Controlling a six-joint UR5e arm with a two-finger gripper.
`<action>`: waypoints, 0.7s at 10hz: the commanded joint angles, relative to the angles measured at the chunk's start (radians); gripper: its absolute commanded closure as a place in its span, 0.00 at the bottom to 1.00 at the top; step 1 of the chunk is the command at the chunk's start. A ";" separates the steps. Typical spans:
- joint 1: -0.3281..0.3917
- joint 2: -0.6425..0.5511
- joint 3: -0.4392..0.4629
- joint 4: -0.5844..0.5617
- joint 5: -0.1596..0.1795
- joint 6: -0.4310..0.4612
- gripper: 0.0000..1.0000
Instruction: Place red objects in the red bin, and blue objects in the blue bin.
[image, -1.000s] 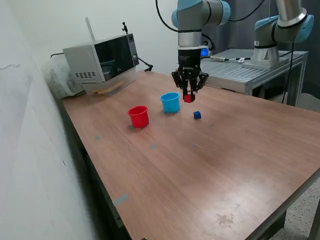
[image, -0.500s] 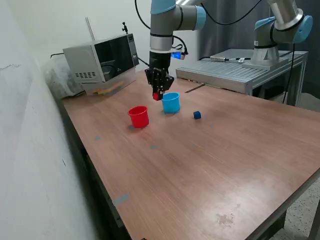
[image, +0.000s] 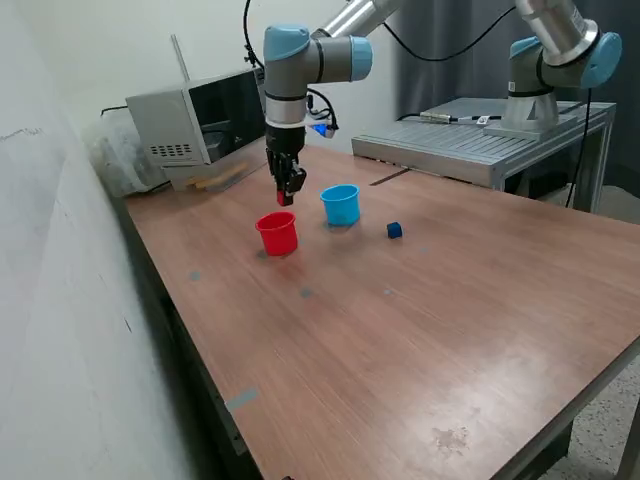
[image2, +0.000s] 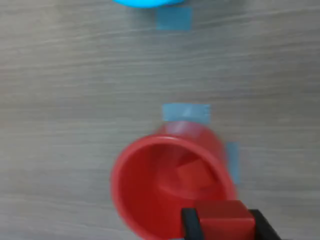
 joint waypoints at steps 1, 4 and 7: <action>-0.040 0.030 -0.038 0.009 -0.050 0.100 1.00; -0.038 0.051 -0.046 0.015 -0.039 0.103 1.00; -0.032 0.062 -0.046 0.014 -0.036 0.103 1.00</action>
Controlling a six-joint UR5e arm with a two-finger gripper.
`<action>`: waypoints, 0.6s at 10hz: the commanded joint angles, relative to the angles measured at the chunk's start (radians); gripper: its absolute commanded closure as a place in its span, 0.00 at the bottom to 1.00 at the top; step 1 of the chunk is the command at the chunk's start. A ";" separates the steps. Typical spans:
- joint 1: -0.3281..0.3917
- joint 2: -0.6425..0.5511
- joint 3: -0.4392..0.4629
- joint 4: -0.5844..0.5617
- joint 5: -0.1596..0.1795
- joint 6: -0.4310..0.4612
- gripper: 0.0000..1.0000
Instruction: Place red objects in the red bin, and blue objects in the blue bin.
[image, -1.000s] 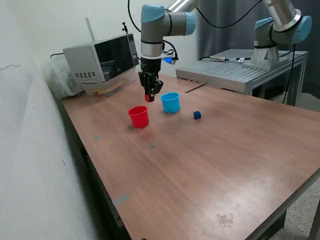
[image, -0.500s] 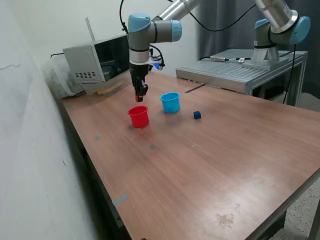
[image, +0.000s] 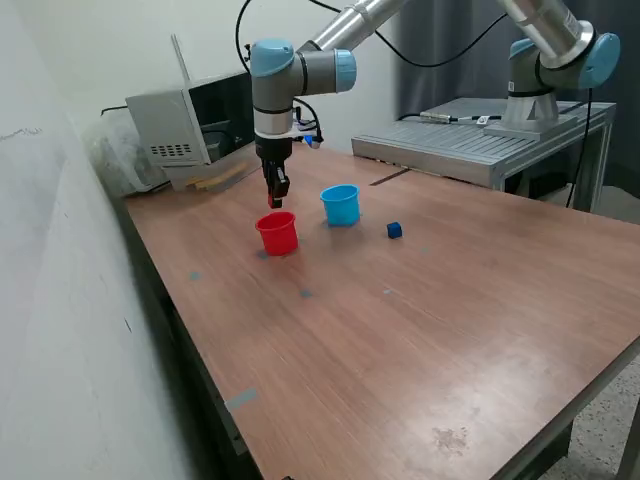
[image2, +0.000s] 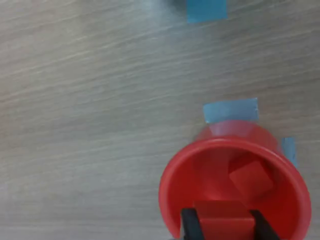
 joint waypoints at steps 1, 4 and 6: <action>0.002 0.022 -0.007 -0.001 0.002 0.004 1.00; 0.001 0.025 -0.016 -0.003 0.000 0.004 1.00; -0.002 0.027 -0.015 -0.003 0.000 0.038 0.00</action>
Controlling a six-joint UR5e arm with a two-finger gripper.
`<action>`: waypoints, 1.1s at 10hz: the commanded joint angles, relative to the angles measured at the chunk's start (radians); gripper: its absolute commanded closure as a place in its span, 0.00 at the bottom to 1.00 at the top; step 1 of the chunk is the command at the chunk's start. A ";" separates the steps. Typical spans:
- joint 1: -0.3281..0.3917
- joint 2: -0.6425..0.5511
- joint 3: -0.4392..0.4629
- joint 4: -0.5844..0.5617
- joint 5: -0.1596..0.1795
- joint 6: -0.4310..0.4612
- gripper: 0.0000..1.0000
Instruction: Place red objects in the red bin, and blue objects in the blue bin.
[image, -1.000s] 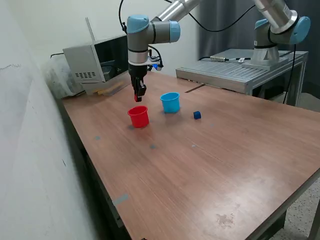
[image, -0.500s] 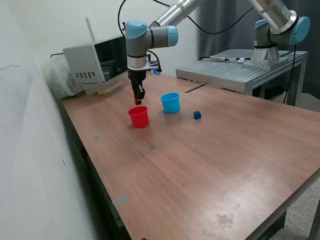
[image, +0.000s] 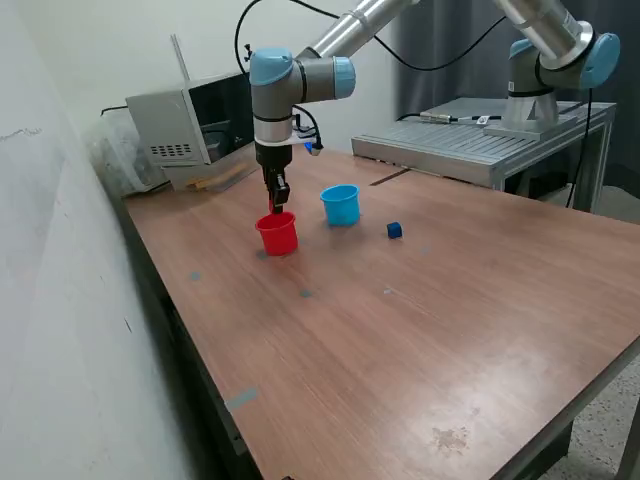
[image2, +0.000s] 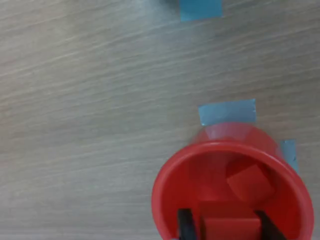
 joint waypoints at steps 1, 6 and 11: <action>-0.003 0.005 -0.002 -0.001 -0.001 0.026 0.00; 0.003 0.005 0.010 0.002 -0.005 0.026 0.00; 0.034 -0.204 0.289 -0.005 0.015 0.028 0.00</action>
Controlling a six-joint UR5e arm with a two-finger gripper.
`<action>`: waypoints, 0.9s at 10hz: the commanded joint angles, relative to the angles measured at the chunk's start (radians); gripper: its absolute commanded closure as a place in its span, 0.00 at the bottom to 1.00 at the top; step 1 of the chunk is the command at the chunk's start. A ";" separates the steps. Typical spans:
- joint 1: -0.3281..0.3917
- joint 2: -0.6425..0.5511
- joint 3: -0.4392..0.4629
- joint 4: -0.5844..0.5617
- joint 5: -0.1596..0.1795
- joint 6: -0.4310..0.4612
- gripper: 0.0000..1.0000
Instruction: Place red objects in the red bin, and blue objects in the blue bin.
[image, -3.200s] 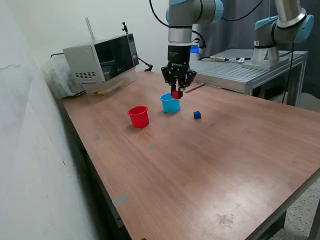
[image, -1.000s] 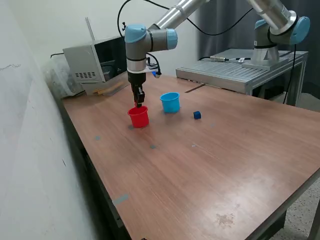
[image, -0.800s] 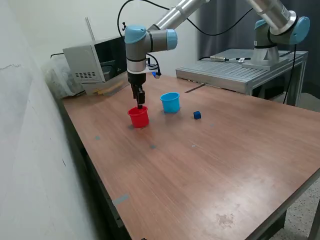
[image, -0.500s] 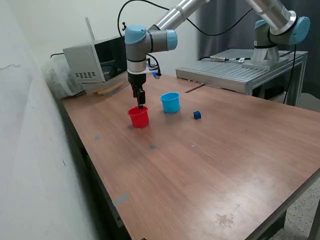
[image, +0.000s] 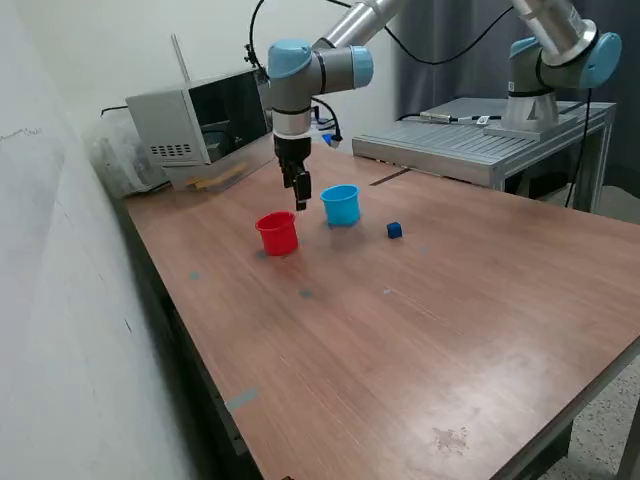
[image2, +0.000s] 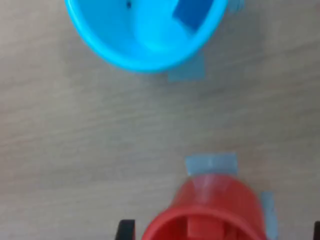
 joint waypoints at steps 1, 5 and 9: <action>0.016 -0.155 0.203 -0.004 0.042 0.000 0.00; 0.024 -0.307 0.347 -0.011 0.070 0.001 0.00; 0.099 -0.393 0.514 -0.054 0.185 0.044 0.00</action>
